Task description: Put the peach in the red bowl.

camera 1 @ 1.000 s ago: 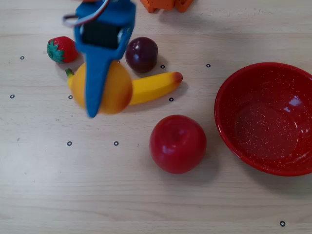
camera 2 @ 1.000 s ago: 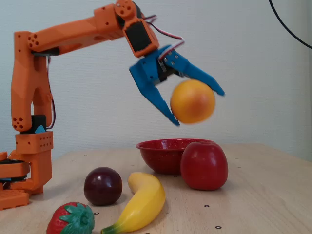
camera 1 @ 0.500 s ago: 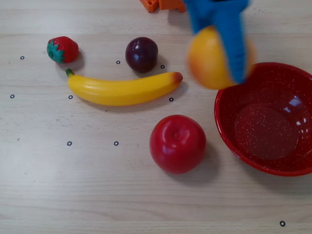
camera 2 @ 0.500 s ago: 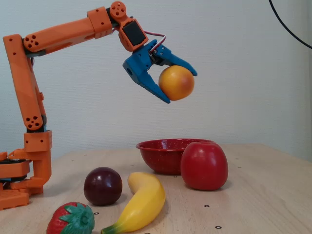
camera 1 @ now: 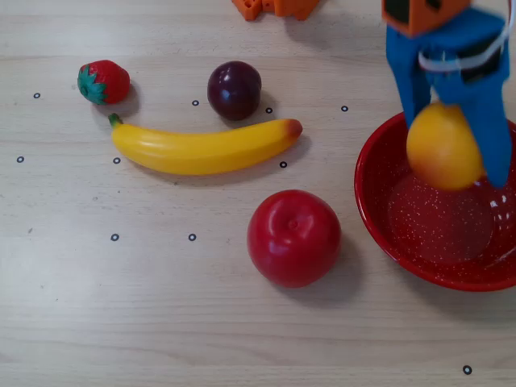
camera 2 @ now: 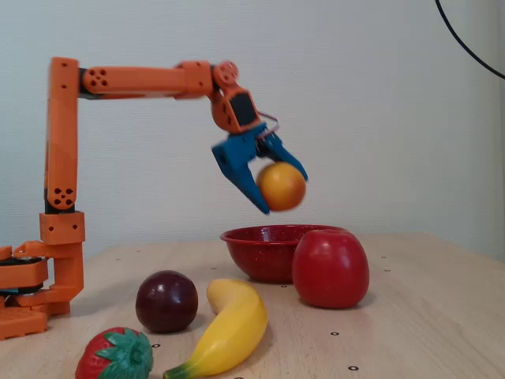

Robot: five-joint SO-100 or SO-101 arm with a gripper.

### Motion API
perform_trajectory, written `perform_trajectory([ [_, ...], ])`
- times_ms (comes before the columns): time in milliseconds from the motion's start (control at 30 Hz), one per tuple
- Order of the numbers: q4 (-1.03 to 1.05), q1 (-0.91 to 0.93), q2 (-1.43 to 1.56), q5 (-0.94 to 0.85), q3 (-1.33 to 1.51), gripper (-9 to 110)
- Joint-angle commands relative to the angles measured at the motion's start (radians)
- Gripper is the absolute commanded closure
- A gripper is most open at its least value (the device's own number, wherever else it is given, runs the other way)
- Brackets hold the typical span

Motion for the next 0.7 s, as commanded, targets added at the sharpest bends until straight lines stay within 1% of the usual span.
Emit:
perform_trajectory([
  [0,-0.057,0.029,0.005,0.006,-0.123,101],
  [233,-0.078,0.035,-0.192,-0.014,-0.218,101],
  [400,-0.080,0.052,-0.278,0.006,-0.212,100],
  [433,-0.078,0.054,-0.284,0.006,-0.206,92],
  [467,-0.077,0.055,-0.285,-0.002,-0.195,80],
  [500,-0.078,0.055,-0.287,-0.009,-0.186,73],
  [567,-0.078,0.055,-0.287,-0.026,-0.176,64],
  [667,-0.037,0.064,-0.285,-0.028,-0.183,57],
])
